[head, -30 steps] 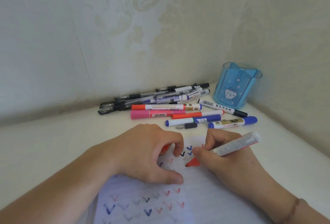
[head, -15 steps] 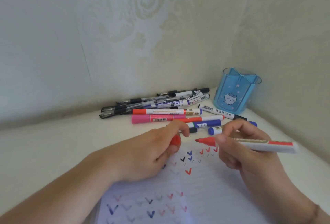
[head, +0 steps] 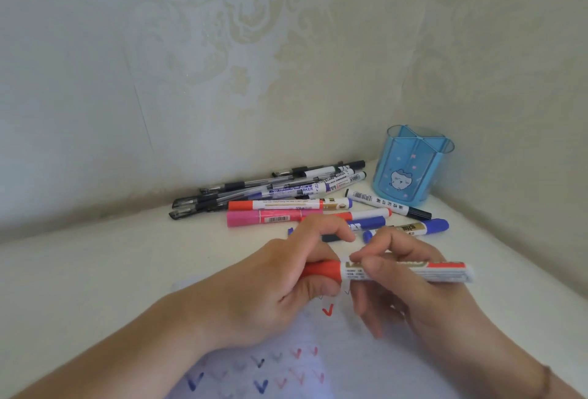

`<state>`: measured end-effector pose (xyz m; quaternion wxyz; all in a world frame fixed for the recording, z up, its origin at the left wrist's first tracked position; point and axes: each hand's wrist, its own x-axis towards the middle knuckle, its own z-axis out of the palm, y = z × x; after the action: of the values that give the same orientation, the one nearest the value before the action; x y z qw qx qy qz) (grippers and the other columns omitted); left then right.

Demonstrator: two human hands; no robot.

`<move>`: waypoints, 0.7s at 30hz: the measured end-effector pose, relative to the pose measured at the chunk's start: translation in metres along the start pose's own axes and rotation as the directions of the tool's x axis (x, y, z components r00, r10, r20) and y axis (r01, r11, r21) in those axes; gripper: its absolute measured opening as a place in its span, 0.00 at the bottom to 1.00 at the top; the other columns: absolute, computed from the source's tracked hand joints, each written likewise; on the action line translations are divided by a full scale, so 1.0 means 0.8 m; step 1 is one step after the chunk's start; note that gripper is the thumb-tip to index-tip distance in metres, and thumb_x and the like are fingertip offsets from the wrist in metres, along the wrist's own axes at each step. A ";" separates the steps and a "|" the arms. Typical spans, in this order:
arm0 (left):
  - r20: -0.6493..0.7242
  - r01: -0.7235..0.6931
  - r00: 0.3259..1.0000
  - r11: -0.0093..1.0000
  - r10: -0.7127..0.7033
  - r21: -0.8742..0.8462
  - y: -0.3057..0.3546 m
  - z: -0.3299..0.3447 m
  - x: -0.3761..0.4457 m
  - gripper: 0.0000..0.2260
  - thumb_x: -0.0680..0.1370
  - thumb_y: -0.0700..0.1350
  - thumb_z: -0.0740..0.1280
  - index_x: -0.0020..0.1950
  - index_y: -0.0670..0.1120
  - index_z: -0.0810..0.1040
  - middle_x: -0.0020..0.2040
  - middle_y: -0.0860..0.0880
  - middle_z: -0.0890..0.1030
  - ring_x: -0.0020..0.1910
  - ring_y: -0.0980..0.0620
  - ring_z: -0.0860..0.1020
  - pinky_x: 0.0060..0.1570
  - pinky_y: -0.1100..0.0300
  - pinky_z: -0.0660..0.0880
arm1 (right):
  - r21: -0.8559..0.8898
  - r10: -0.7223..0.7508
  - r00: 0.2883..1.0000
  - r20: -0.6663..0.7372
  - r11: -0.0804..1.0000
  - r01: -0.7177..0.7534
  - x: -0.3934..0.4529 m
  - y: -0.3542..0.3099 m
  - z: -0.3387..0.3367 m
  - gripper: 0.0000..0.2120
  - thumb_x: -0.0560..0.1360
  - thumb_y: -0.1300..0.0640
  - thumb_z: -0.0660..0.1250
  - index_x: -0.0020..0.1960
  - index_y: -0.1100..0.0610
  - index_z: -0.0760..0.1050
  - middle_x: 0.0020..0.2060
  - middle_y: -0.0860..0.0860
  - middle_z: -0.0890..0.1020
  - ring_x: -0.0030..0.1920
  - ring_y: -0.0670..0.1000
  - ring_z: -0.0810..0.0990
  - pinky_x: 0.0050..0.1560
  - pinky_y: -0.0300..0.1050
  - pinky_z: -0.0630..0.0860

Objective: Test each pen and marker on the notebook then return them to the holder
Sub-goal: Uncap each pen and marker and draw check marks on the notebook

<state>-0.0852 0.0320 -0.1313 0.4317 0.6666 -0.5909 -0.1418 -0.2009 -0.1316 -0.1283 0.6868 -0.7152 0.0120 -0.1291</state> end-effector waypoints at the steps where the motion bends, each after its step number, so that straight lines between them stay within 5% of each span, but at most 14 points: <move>1: -0.003 -0.014 1.000 1.000 0.014 -0.002 0.002 0.002 -0.001 0.13 0.81 0.49 0.58 0.62 0.60 0.59 0.44 0.49 0.80 0.42 0.53 0.75 0.48 0.60 0.74 | 0.008 -0.025 1.000 0.000 1.000 0.025 -0.001 0.000 0.001 0.08 0.68 0.47 0.68 0.36 0.51 0.74 0.25 0.58 0.79 0.22 0.55 0.73 0.25 0.40 0.64; 7: 0.080 -0.036 0.996 0.998 0.041 -0.057 0.009 0.005 -0.005 0.12 0.82 0.43 0.57 0.58 0.59 0.59 0.44 0.48 0.80 0.42 0.54 0.76 0.48 0.62 0.73 | -0.003 -0.097 0.992 0.077 0.995 0.097 -0.009 0.003 0.006 0.09 0.72 0.49 0.68 0.36 0.49 0.72 0.25 0.56 0.80 0.22 0.53 0.75 0.28 0.39 0.67; 11: -0.024 -0.070 0.997 0.981 0.067 -0.181 0.013 0.009 0.001 0.10 0.82 0.48 0.60 0.61 0.55 0.63 0.47 0.49 0.84 0.45 0.42 0.80 0.47 0.44 0.75 | -0.036 -0.138 0.989 0.059 0.989 0.140 -0.007 -0.007 0.007 0.11 0.66 0.47 0.77 0.40 0.50 0.77 0.29 0.51 0.81 0.26 0.49 0.76 0.30 0.38 0.72; 13: -0.131 -0.061 0.991 0.987 0.041 -0.149 0.011 0.012 0.006 0.18 0.78 0.56 0.64 0.65 0.58 0.63 0.50 0.53 0.83 0.47 0.46 0.80 0.49 0.47 0.75 | -0.058 -0.227 0.974 -0.016 0.972 0.226 -0.004 -0.016 0.003 0.12 0.67 0.45 0.76 0.44 0.51 0.80 0.31 0.47 0.81 0.28 0.46 0.75 0.29 0.36 0.72; 15: -0.179 0.024 0.984 0.999 -0.018 0.031 -0.003 0.012 0.007 0.26 0.74 0.61 0.68 0.68 0.64 0.61 0.54 0.60 0.78 0.53 0.53 0.75 0.51 0.62 0.71 | -0.260 -0.314 0.929 -0.196 0.930 0.259 -0.003 -0.021 -0.020 0.09 0.72 0.45 0.70 0.45 0.50 0.78 0.31 0.45 0.82 0.30 0.43 0.74 0.32 0.36 0.72; 18: -0.260 0.157 0.964 0.899 -0.050 0.409 -0.033 0.007 0.006 0.22 0.73 0.64 0.65 0.65 0.64 0.66 0.59 0.68 0.69 0.60 0.66 0.67 0.56 0.74 0.62 | -0.660 -0.355 0.837 -0.416 0.751 -0.010 -0.004 -0.024 -0.083 0.05 0.78 0.48 0.61 0.49 0.47 0.73 0.36 0.45 0.83 0.39 0.46 0.79 0.38 0.42 0.73; 21: -0.357 0.253 0.933 0.805 -0.056 0.536 -0.052 0.001 0.007 0.21 0.70 0.64 0.62 0.60 0.57 0.75 0.57 0.63 0.71 0.57 0.57 0.69 0.60 0.62 0.65 | -0.729 -0.249 0.750 -0.613 0.543 -0.416 -0.013 -0.018 -0.150 0.08 0.75 0.49 0.67 0.53 0.49 0.73 0.33 0.46 0.80 0.38 0.56 0.79 0.36 0.48 0.73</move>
<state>-0.0564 0.0235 -0.1612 0.2885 0.8257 -0.4699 0.1188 -0.2373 -0.2461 -0.1129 0.2159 -0.8567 0.3485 -0.3131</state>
